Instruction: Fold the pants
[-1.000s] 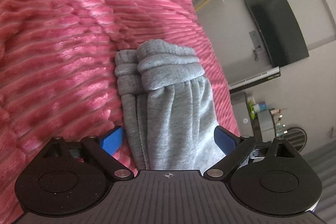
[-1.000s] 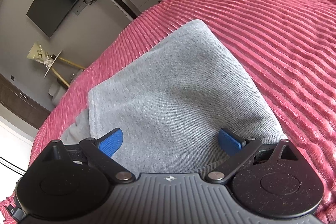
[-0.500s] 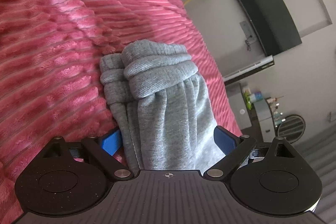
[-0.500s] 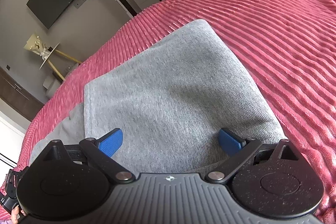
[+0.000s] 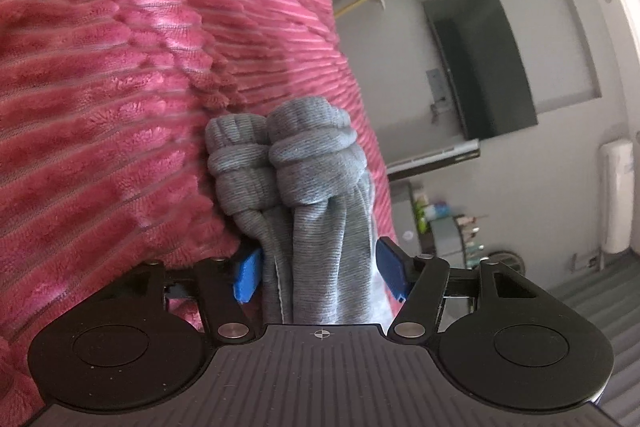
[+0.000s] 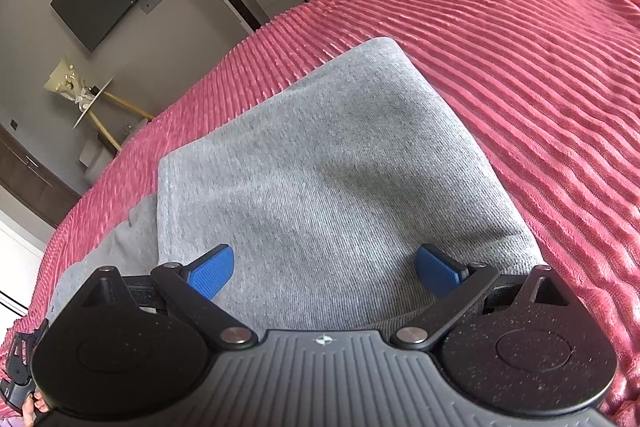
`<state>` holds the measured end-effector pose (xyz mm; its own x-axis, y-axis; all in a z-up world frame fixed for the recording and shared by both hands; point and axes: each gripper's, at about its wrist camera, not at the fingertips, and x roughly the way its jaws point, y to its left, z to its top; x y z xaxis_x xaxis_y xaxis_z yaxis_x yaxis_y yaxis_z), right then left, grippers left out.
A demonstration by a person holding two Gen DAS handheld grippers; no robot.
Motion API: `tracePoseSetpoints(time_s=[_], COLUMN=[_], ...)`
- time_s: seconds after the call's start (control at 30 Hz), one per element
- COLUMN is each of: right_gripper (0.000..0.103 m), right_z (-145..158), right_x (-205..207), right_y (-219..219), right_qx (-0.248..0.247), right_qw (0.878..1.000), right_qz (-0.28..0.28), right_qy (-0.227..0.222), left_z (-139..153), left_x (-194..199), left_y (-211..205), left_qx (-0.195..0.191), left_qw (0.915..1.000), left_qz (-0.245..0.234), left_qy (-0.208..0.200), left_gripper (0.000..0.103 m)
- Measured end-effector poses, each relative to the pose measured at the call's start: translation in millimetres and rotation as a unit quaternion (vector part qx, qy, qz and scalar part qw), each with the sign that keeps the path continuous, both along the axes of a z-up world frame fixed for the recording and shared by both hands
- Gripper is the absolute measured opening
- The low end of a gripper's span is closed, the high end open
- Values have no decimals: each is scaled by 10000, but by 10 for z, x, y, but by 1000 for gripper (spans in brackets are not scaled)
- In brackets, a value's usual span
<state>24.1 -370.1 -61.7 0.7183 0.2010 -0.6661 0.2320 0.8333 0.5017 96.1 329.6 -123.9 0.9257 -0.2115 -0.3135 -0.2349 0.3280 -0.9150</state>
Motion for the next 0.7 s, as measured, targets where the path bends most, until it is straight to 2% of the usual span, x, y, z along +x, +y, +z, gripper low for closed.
tracePoseSetpoints(time_s=[0.07, 0.23, 0.37, 0.5, 0.57, 0.63, 0.7], right_gripper=[98, 98, 98, 98, 98, 98, 98], right_z=[0, -5, -4, -3, -1, 3, 7], right_x=[0, -2, -3, -5, -3, -3, 4], right_y=[1, -10, -12, -8, 0, 7, 13], right_qx=[4, 29, 11, 8, -21, -43, -58], right_qw=[10000, 10000, 10000, 10000, 10000, 10000, 10000], right_qz=[-2, -5, 0, -6, -2, 2, 4], right_qy=[1, -7, -1, 0, 7, 16, 24], left_z=[4, 6, 20, 33, 0, -32, -62], left_x=[26, 85, 195, 266, 281, 291, 307], left_y=[-8, 22, 36, 71, 103, 139, 161], left_qx=[29, -135, -5, -176, -264, -340, -256], left_qw=[9999, 9999, 9998, 9996, 9992, 9987, 9986], left_qz=[19, -18, -176, -224, -302, -361, -378], left_qy=[95, 15, 80, 84, 56, 73, 248], left_gripper=[67, 84, 87, 89, 87, 81, 58])
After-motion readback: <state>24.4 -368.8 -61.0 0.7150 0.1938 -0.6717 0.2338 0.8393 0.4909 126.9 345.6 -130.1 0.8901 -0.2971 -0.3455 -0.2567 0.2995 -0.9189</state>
